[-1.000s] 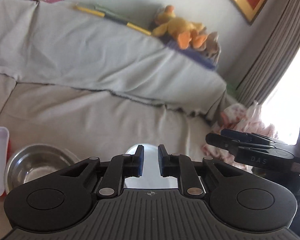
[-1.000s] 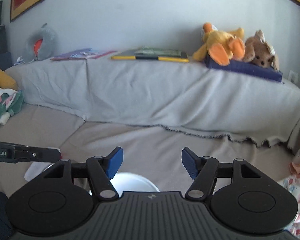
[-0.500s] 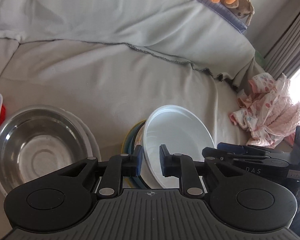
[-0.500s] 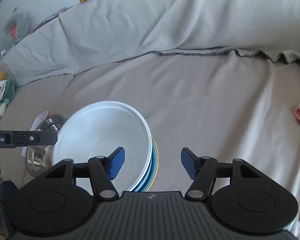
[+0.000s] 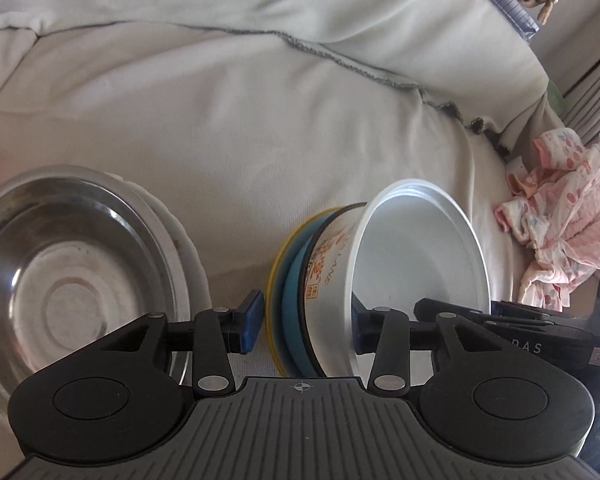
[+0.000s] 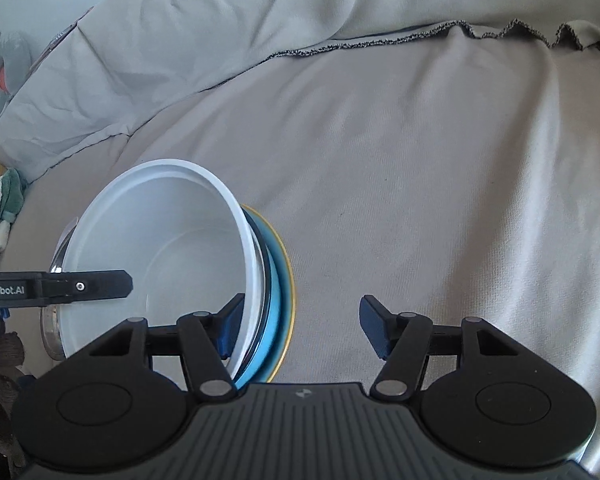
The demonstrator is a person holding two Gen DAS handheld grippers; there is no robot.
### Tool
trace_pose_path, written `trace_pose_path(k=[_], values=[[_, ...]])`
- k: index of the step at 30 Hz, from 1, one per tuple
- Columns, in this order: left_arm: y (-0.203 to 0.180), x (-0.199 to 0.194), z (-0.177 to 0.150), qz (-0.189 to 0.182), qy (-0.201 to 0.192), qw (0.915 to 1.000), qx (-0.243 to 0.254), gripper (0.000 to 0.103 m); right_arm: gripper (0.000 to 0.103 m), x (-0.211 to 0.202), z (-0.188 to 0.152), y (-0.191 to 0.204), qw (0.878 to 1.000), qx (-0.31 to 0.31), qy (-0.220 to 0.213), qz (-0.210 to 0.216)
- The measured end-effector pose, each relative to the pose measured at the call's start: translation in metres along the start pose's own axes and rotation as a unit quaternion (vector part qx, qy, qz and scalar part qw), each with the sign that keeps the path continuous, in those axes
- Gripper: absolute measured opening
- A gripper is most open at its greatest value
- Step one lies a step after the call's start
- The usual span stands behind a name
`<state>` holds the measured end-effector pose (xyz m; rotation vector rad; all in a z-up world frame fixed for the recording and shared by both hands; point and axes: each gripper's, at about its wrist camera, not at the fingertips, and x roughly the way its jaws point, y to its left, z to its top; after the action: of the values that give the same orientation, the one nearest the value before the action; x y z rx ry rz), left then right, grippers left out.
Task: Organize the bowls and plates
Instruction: 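Grasp the rim of the nested white, blue and yellow bowls with the right gripper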
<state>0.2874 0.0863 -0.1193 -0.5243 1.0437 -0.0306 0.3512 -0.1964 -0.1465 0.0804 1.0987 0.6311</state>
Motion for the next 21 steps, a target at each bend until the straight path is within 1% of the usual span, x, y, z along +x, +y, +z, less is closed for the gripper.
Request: trace_pose_path(k=[2, 4, 8, 10, 12, 14, 21], values=[[0.0, 0.005, 0.001, -0.002, 0.005, 1.0, -0.004, 0.046, 0.061, 0.007, 0.0, -0.002, 0.999, 0.015, 0.013, 0.029], [0.002, 0.01, 0.002, -0.01, 0.01, 0.9998, -0.013, 0.049, 0.061, 0.014, -0.002, -0.005, 0.998, 0.029, 0.022, 0.051], [0.002, 0.012, 0.003, -0.019, 0.016, 0.9996, -0.013, 0.055, 0.061, 0.028, -0.002, -0.008, 0.996, 0.047, 0.033, 0.064], [0.001, 0.014, 0.004, -0.023, 0.019, 0.9995, -0.01, 0.058, 0.061, 0.037, -0.002, -0.011, 0.993, 0.067, 0.049, 0.087], [-0.001, 0.015, 0.004, -0.028, 0.023, 0.9993, -0.01, 0.064, 0.058, 0.045, -0.005, -0.013, 0.988, 0.086, 0.065, 0.113], [-0.001, 0.015, 0.004, -0.037, 0.027, 0.9989, -0.012, 0.07, 0.058, 0.05, -0.007, -0.012, 0.984, 0.094, 0.072, 0.132], [-0.005, 0.016, 0.001, -0.021, 0.046, 0.9987, -0.008, 0.071, 0.058, 0.043, -0.014, 0.003, 0.99, 0.071, 0.051, 0.111]])
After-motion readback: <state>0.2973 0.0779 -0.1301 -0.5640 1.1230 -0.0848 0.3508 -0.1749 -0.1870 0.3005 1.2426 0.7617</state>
